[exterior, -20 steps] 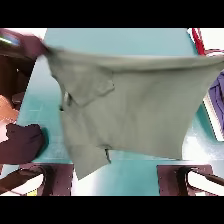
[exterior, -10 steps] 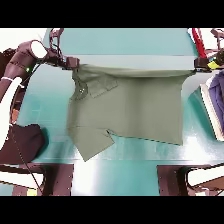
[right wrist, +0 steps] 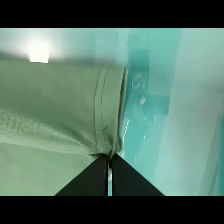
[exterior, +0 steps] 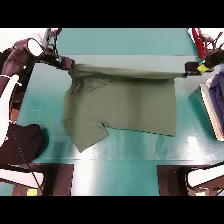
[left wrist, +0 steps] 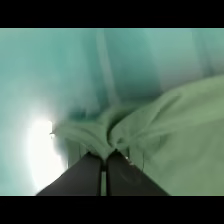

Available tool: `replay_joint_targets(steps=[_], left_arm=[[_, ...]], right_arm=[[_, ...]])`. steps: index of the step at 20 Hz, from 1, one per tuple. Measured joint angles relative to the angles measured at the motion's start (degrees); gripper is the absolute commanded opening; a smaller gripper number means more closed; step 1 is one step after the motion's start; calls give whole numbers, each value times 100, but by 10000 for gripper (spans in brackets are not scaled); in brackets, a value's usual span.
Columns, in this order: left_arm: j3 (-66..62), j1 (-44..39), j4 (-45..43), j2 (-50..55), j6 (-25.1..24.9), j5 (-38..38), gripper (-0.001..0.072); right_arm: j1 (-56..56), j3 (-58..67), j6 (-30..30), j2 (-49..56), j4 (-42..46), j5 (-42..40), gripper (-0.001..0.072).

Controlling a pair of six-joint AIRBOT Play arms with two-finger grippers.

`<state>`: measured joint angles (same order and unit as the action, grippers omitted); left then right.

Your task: Fold the shirts.

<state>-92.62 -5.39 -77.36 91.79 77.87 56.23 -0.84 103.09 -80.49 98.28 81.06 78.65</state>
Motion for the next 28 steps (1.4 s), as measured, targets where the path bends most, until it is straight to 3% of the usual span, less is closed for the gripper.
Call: replay_joint_targets(steps=[3, 7, 8, 9, 10, 15, 19, 28], left_arm=[[315, 57, -133, 4, -107, 396, 23], [951, 79, -199, 11, -131, 315, 28], [1047, 83, -219, 11, -118, 275, 210], [1123, 83, -236, 9, -57, 254, 441], [1169, 83, -236, 9, 28, 254, 495], [1172, 83, -341, -118, 321, 931, 499], [1606, 85, -457, -798, 527, 1432, 500], [4793, 83, 11, -3254, 1335, 1620, 500]], right_arm=[[-181, -876, -55, -258, 9, -356, 18], [-378, -1764, -153, -481, -282, -898, 19], [-413, -1891, -168, -507, -378, -975, 26], [-444, -1991, -181, -538, -494, -1049, 163], [-461, -2055, -186, -549, -579, -1086, 355], [-369, -2026, -210, -765, -850, -831, 366], [-59, -2509, -151, -1587, -925, -610, 366], [350, -4293, 42, -3600, -977, -426, 366]])
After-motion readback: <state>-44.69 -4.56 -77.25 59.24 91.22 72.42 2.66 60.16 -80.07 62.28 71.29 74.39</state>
